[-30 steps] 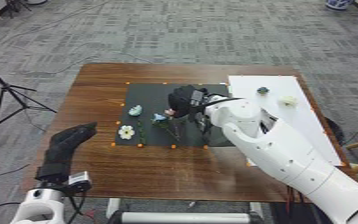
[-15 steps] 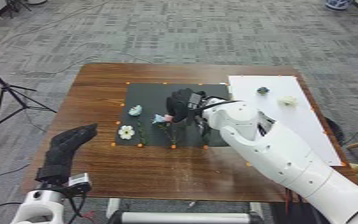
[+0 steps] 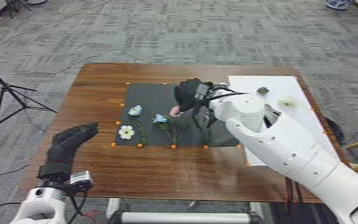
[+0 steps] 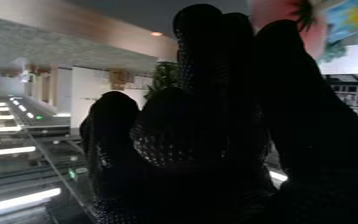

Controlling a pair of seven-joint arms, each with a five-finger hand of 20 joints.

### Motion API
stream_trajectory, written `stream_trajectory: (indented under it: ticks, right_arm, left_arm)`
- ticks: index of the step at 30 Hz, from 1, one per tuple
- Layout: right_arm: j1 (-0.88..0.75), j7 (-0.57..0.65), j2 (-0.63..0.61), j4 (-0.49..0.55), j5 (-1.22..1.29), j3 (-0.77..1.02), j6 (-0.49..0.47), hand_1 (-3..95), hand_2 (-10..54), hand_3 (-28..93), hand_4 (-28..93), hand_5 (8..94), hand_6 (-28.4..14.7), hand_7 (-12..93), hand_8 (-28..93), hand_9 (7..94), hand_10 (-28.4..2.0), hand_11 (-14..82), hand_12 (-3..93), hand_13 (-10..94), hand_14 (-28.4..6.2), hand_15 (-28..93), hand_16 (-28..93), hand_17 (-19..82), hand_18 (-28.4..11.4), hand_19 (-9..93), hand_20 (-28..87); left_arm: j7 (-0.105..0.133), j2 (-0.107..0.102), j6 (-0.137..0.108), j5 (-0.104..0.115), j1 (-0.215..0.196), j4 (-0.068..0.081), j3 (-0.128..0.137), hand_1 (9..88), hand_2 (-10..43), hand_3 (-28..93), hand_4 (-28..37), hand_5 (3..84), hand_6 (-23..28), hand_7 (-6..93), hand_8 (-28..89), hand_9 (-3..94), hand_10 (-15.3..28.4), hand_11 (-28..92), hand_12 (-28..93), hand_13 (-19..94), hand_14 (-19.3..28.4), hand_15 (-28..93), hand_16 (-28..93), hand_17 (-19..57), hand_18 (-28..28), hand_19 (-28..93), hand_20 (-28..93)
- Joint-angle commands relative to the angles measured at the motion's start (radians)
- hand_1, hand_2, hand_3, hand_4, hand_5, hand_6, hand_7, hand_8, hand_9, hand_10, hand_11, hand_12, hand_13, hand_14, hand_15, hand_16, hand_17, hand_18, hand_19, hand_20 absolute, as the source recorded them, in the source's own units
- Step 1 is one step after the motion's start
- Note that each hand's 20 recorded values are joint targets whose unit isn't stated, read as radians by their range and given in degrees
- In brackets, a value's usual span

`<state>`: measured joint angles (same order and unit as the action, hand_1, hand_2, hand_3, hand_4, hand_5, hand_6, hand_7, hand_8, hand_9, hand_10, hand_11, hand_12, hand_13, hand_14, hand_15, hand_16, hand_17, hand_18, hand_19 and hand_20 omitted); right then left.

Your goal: Arrange flowers

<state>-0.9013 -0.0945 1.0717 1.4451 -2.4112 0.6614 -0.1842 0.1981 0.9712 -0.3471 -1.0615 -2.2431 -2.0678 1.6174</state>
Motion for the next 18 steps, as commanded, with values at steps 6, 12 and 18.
stream_trajectory:
  ticks: [6,12,18]
  right_arm:
    - [0.015,-0.041,0.003,-0.046,-0.026,0.032,-0.012,51.4,-8.0,56,-13,74.8,1.6,26,12,87.1,-9.7,21.2,23.0,90,-2.1,61,36,63,-13.9,93,64]
    - [0.017,-0.056,0.009,-0.048,-0.029,0.052,-0.049,40.0,-9.5,63,-15,73.1,1.0,24,9,86.1,-9.7,21.4,23.0,90,-2.4,61,37,62,-14.2,93,64]
    - [0.008,0.032,-0.073,0.072,0.047,0.041,-0.029,28.1,-9.5,66,-15,71.8,0.3,23,-8,82.5,-11.7,20.1,22.5,88,-3.3,60,37,61,-15.2,93,63]
  left_arm:
    - [-0.028,0.006,-0.003,-0.011,0.049,0.022,-0.025,29.0,-4.4,66,-26.2,53.3,-2.0,17.0,-11,49.1,13.5,19,10,36,16.0,17,0,2.6,13.0,12,16]
    - [-0.036,0.01,0.01,-0.019,0.068,0.031,-0.029,29.0,-4.5,66,-26.1,53.2,-2.0,17.0,-11,49.1,13.5,19,10,36,16.1,17,0,2.5,13.0,12,16]
    - [0.003,0.006,0.016,-0.004,-0.022,-0.01,0.008,29.1,-4.6,66,-26.1,53.0,-2.0,17.0,-11,49.0,13.5,19,10,36,16.0,17,0,2.5,13.1,12,16]
